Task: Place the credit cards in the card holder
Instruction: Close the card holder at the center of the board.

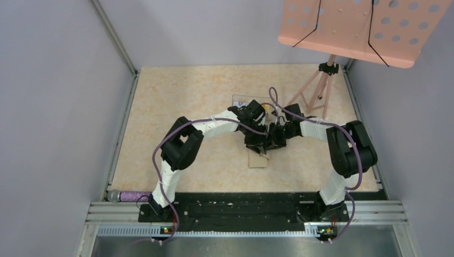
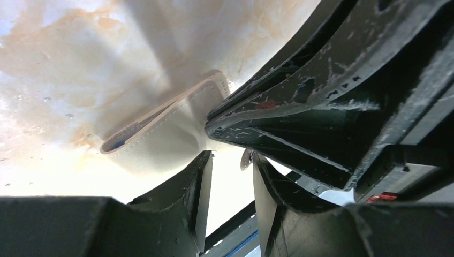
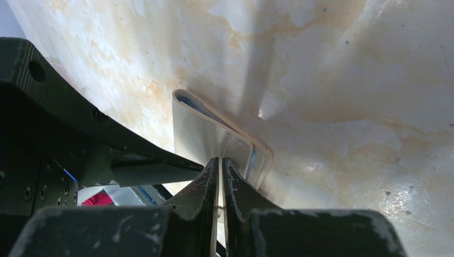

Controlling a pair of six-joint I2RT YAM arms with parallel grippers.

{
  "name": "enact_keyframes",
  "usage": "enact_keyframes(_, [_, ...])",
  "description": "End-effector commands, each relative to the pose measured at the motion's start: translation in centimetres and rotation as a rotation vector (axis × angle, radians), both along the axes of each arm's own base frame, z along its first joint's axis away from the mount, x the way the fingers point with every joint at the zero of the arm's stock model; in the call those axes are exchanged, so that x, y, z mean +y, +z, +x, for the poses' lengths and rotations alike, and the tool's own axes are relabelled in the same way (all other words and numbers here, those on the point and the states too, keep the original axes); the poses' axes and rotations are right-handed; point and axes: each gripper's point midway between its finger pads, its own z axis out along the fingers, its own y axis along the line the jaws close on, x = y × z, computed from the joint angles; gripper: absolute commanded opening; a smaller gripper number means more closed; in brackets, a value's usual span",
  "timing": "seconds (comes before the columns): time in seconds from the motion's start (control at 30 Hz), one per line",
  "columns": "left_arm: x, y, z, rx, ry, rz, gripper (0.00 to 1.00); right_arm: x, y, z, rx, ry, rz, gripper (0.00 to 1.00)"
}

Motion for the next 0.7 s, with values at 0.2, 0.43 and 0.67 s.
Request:
enact_keyframes(0.2, [0.4,1.3,1.0,-0.067,-0.002,0.015,0.4,-0.4,-1.1,-0.2,0.005,0.002,-0.017,0.06])
enact_keyframes(0.43, [-1.3,2.0,0.1,-0.021,-0.033,-0.098,0.32,-0.4,-1.0,-0.1,-0.001,0.001,-0.015,0.06])
enact_keyframes(0.67, [-1.0,1.9,0.0,-0.014,-0.028,-0.094,0.14,-0.3,-0.9,0.0,-0.002,0.001,-0.013,0.06])
